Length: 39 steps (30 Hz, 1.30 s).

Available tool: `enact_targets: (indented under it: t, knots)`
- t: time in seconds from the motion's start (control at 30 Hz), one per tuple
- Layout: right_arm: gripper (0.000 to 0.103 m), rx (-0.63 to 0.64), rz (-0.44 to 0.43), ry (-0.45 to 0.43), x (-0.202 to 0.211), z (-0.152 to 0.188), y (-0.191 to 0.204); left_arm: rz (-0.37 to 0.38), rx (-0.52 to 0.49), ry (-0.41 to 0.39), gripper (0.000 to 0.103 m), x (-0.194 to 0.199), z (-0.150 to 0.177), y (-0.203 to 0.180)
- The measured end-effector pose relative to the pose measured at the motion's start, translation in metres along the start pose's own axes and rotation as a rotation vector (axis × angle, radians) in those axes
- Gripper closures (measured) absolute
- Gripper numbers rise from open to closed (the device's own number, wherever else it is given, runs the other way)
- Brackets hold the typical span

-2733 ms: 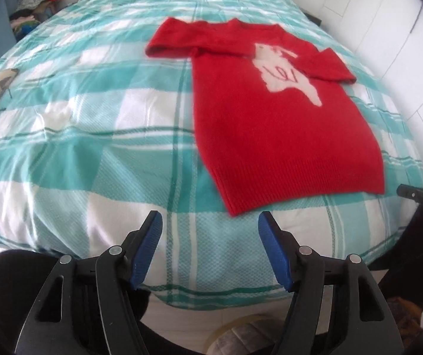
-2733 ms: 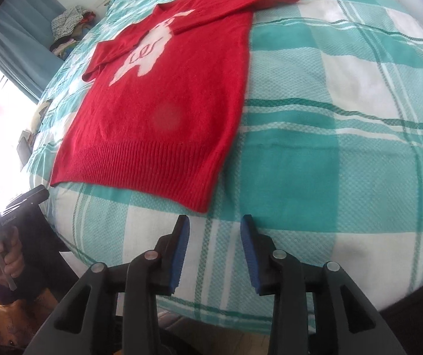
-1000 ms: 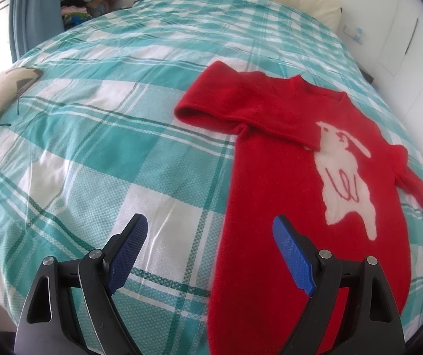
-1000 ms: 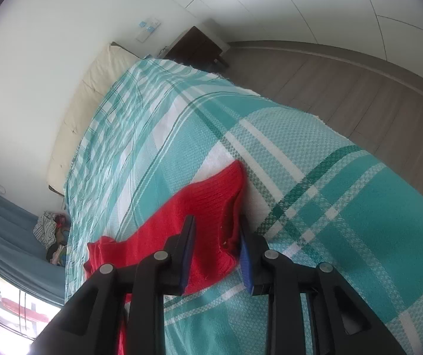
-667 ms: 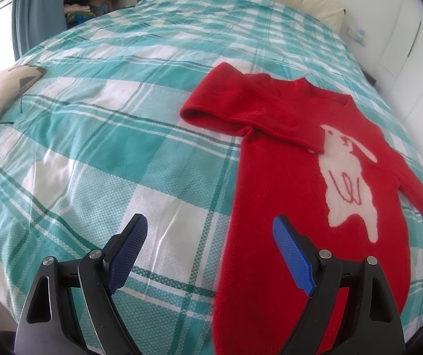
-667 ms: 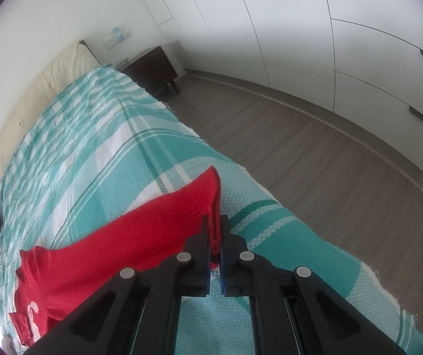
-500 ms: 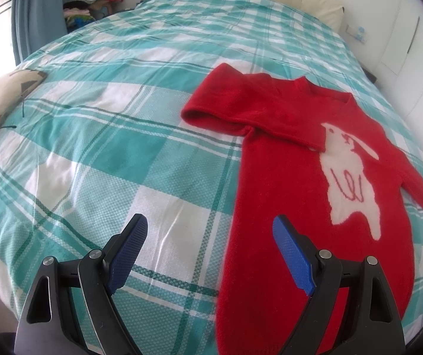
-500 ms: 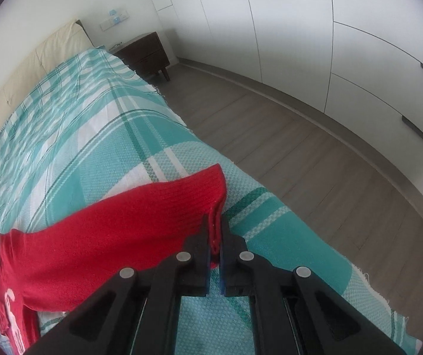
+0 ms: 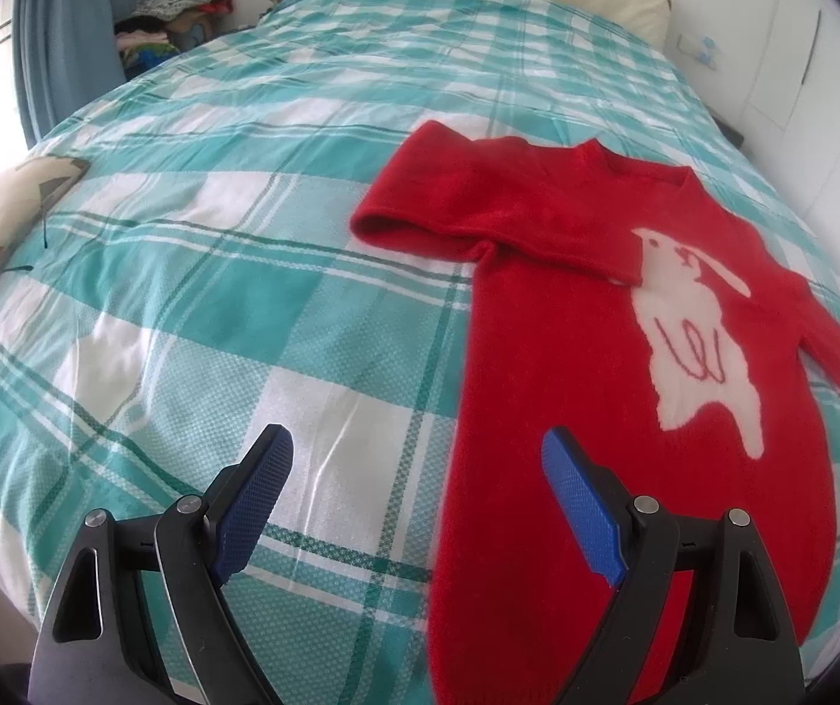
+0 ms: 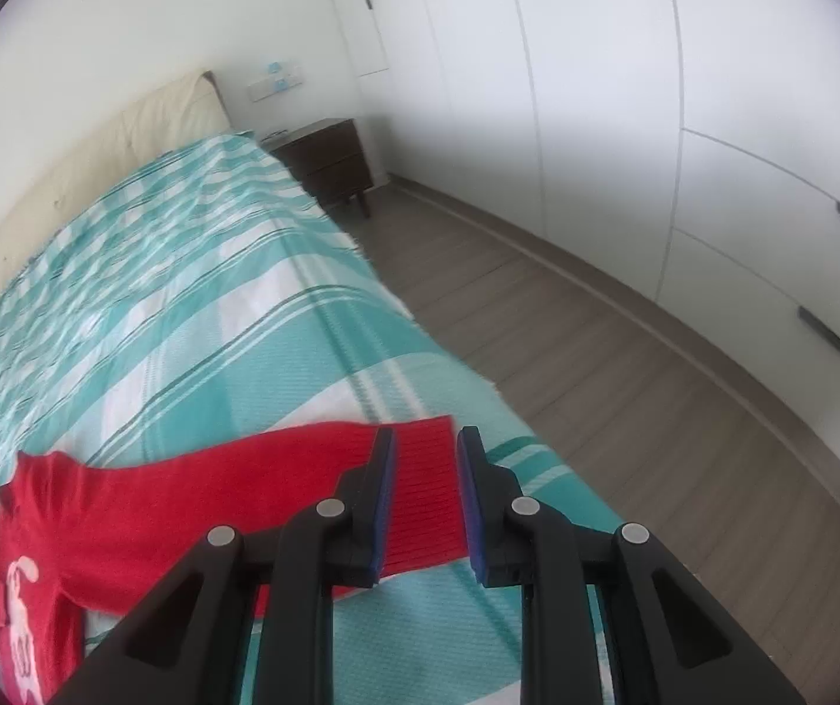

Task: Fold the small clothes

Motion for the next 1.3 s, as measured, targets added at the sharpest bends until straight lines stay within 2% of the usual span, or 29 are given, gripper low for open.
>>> enact_targets:
  t: [0.07,0.1,0.17,0.2,0.23,0.27,0.3,0.33,0.4,0.43,0.47,0.5,0.57,0.67,0.7,0.73,0.77,0.8,0.83,0.9,0.97,1.03,1.1,1.17,1.23,1.3]
  knots:
    - [0.082,-0.038,0.026,0.130,-0.023,0.018,-0.009,-0.021,-0.020,-0.042,0.015,0.012,-0.011,0.003]
    - [0.087,-0.066,0.043,0.137,-0.023,0.020,-0.015,-0.031,-0.032,-0.084,0.014,0.022,-0.022,0.004]
    - [0.086,-0.062,0.107,0.075,-0.006,0.011,-0.017,-0.035,-0.076,-0.179,0.011,0.040,-0.048,0.001]
    - [0.080,-0.039,0.147,0.022,0.007,0.005,-0.014,-0.035,-0.124,-0.223,0.008,0.046,-0.063,-0.005]
    - [0.080,-0.028,0.143,-0.025,0.020,0.000,-0.009,-0.028,-0.189,-0.251,0.006,0.046,-0.076,-0.016]
    - [0.079,-0.035,0.100,-0.054,0.031,-0.002,-0.002,-0.008,-0.280,-0.249,0.003,0.039,-0.086,-0.032]
    - [0.074,-0.054,0.051,-0.071,0.040,-0.003,0.004,0.019,-0.393,-0.207,0.003,0.024,-0.092,-0.051]
    - [0.072,-0.078,0.012,-0.079,0.047,-0.001,0.009,0.033,-0.503,-0.161,0.003,0.006,-0.093,-0.069]
    - [0.069,-0.128,-0.070,-0.069,0.055,0.006,0.019,0.029,-0.689,-0.127,0.004,-0.029,-0.085,-0.100]
    - [0.069,-0.150,-0.107,-0.057,0.056,0.011,0.024,0.022,-0.759,-0.114,0.005,-0.046,-0.079,-0.112]
    - [0.069,-0.167,-0.136,-0.045,0.057,0.015,0.029,0.023,-0.807,-0.081,0.013,-0.063,-0.073,-0.121]
    - [0.069,-0.175,-0.157,-0.035,0.056,0.018,0.036,0.026,-0.834,-0.041,0.023,-0.080,-0.070,-0.127]
    - [0.069,-0.164,-0.167,-0.027,0.057,0.022,0.043,0.026,-0.857,0.004,0.030,-0.107,-0.069,-0.135]
    - [0.069,-0.105,-0.156,-0.038,0.058,0.022,0.055,0.035,-0.866,-0.028,0.032,-0.123,-0.076,-0.144]
    - [0.069,-0.084,-0.147,-0.044,0.057,0.021,0.058,0.059,-0.857,-0.038,0.040,-0.124,-0.078,-0.147]
    - [0.069,-0.067,-0.140,-0.047,0.057,0.021,0.061,0.093,-0.843,-0.035,0.049,-0.126,-0.080,-0.150]
    - [0.069,-0.053,-0.138,-0.045,0.056,0.022,0.064,0.127,-0.818,-0.017,0.085,-0.128,-0.083,-0.151]
    - [0.069,-0.045,-0.137,-0.042,0.054,0.022,0.066,0.132,-0.786,0.001,0.100,-0.131,-0.086,-0.150]
    - [0.069,-0.041,-0.140,-0.038,0.053,0.023,0.068,0.132,-0.744,-0.014,0.100,-0.128,-0.092,-0.146]
    - [0.069,-0.033,-0.153,-0.034,0.052,0.024,0.074,0.184,-0.585,-0.061,0.100,-0.109,-0.112,-0.127]
    - [0.069,-0.008,-0.165,-0.043,0.055,0.025,0.082,0.207,-0.371,-0.120,0.100,-0.084,-0.141,-0.083]
    - [0.069,0.038,-0.168,-0.065,0.061,0.025,0.092,0.191,-0.131,-0.176,0.100,-0.059,-0.167,-0.016]
    - [0.069,0.083,-0.169,-0.091,0.067,0.025,0.101,0.122,0.118,-0.206,0.100,-0.042,-0.179,0.064]
    - [0.069,0.114,-0.176,-0.108,0.072,0.025,0.109,-0.005,0.316,-0.224,0.101,-0.033,-0.173,0.140]
    - [0.069,0.131,-0.187,-0.116,0.075,0.027,0.116,-0.110,0.460,-0.191,0.101,-0.037,-0.153,0.199]
    - [0.068,0.143,-0.196,-0.112,0.075,0.030,0.123,-0.188,0.551,-0.147,0.101,-0.046,-0.127,0.237]
Point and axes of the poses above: each gripper's, at about its wrist camera, not at the fingertips, and x roughly against the way its jaws point, y to its left, z to its underside, the point moved 5 cm from there along -x, roughly the way its jaws point, and after that the axes turned 1 degree about -y, right-handed, at the moved point
